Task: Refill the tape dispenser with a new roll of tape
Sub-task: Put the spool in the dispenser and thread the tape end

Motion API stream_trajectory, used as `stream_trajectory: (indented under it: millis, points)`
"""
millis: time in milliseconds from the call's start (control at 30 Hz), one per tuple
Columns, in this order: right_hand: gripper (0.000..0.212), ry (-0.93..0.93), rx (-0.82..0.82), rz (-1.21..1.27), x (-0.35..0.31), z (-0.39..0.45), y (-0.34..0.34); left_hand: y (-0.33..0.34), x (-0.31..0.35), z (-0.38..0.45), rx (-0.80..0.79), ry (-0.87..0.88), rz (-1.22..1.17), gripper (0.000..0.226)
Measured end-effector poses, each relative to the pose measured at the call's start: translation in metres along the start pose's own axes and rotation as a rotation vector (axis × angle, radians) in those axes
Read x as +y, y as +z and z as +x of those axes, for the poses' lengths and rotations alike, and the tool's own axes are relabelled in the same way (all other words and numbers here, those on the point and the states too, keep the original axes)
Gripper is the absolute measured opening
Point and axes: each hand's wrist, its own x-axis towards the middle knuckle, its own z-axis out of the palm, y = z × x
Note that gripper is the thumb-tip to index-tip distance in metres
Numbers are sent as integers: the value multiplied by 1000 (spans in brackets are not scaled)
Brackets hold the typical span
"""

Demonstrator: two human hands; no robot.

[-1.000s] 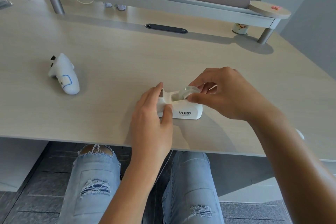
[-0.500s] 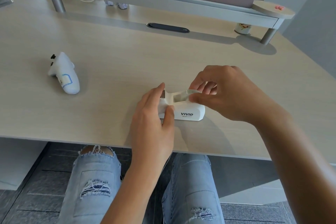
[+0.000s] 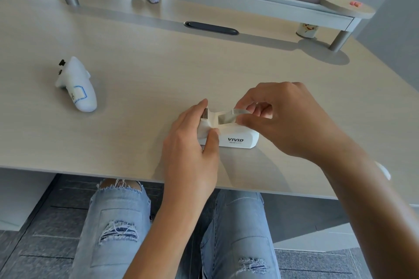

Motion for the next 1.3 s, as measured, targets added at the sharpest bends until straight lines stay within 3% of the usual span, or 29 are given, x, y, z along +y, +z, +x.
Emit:
stream_trajectory:
  millis: [200, 500, 700, 833, 1000, 1300]
  points:
    - [7, 22, -40, -27, -4, 3, -2, 0, 2, -1, 3, -2, -3, 52]
    - [25, 140, 126, 187, 3, -5, 11, 1, 5, -1, 7, 6, 2, 50]
    - [16, 193, 160, 455, 17, -20, 15, -1, 13, -3, 116, 123, 116, 32]
    - [10, 169, 162, 454, 14, -19, 17, 1, 30, 2, 143, 191, 193, 13]
    - [12, 142, 167, 422, 13, -14, 15, 3, 43, 9, 82, 135, 255, 15]
    - [22, 219, 178, 469, 18, -13, 14, 5, 46, 17, 45, 81, 166, 18]
